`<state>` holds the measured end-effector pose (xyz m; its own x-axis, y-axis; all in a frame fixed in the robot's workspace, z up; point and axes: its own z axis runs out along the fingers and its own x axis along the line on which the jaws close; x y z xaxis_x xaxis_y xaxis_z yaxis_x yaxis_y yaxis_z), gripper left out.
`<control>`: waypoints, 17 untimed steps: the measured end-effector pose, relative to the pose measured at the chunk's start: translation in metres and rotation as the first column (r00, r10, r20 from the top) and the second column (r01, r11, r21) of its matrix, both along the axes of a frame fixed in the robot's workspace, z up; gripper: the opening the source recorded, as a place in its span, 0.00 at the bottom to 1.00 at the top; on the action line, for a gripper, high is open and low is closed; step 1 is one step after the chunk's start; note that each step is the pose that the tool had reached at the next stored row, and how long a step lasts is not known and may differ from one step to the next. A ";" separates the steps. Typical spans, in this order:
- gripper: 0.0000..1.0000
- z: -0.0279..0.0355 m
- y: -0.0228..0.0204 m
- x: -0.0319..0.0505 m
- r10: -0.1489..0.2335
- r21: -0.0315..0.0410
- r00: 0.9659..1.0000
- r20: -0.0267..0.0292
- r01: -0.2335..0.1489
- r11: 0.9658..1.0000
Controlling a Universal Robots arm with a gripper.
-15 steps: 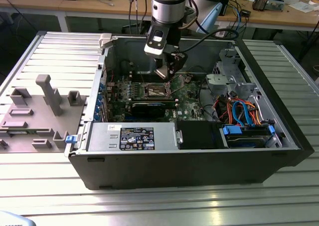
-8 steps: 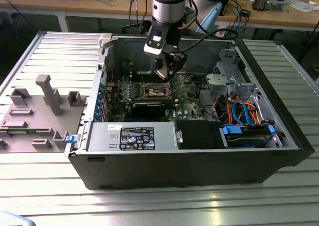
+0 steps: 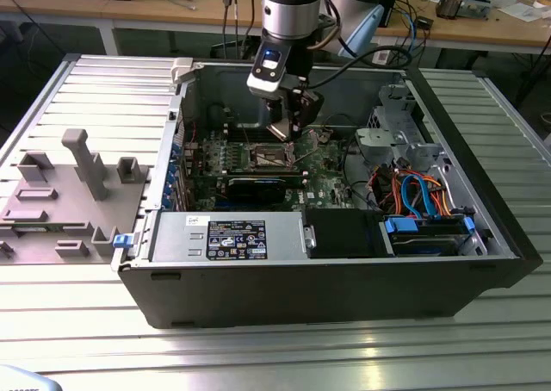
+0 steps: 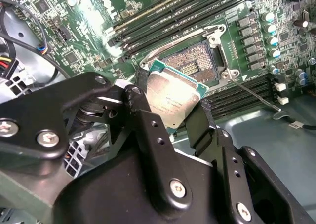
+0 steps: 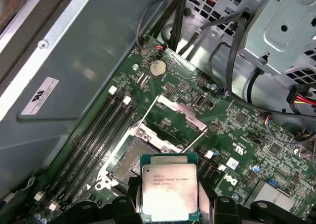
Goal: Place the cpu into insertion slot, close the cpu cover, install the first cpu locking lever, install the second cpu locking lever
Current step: 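Place the cpu into insertion slot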
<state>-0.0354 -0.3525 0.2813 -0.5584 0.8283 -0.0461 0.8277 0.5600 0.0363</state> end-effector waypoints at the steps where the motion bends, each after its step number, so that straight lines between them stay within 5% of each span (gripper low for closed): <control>1: 0.55 -0.0001 0.0000 0.0000 -0.009 0.000 1.000 0.000 0.009 1.000; 17: 0.55 -0.0015 0.0000 0.0000 -0.119 0.000 0.993 0.000 0.119 0.993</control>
